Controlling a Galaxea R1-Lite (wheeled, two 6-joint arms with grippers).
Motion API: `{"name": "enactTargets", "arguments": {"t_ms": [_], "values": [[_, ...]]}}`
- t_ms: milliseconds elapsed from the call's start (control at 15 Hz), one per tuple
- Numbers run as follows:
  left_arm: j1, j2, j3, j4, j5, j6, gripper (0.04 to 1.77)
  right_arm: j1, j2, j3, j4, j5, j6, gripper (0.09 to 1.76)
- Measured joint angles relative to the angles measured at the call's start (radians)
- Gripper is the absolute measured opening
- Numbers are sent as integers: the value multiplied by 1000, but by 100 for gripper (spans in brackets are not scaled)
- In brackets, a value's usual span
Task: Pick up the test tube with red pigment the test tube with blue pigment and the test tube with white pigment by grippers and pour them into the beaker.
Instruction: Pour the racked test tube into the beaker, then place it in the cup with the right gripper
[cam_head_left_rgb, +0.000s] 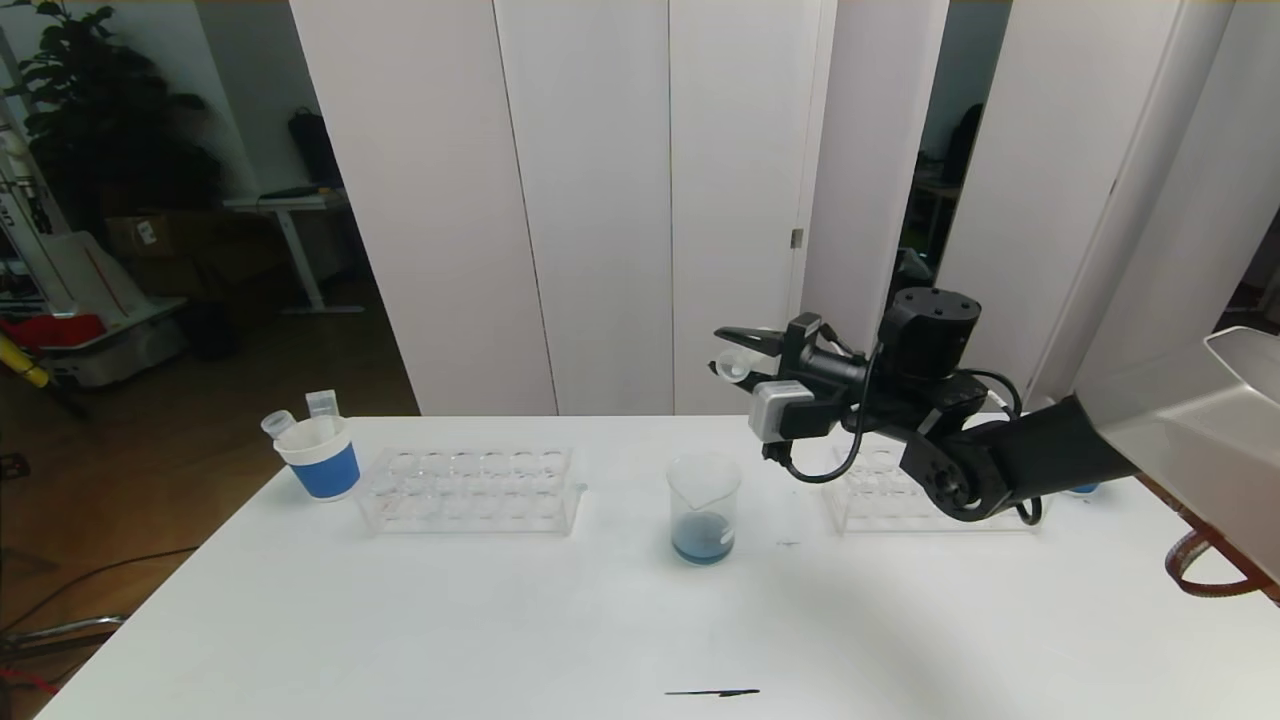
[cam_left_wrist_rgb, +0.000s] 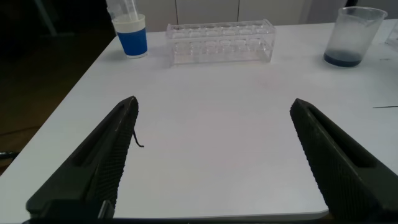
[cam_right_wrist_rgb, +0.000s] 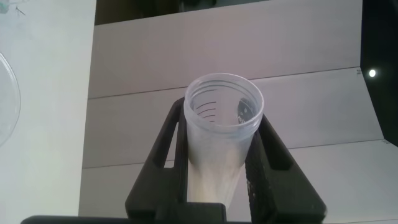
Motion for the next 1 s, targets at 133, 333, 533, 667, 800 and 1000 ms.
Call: {"name": "enactTargets", "arguments": {"t_ms": [133,333,533,667,800,1000], "values": [[0,0,0,0,0,0,174,6,4,-16,4,-8,0,59],[0,0,0,0,0,0,174,13,9,-25,4,-10,-23,59],[0,0,0,0,0,0,174,14,9,-24,26,1,-42,59],[0,0,0,0,0,0,174,11,8,-29,38,13,-66,59],[0,0,0,0,0,0,174,10,8,-31,39,19,-81,59],[0,0,0,0,0,0,174,10,5,-32,55,22,-104,59]]}}
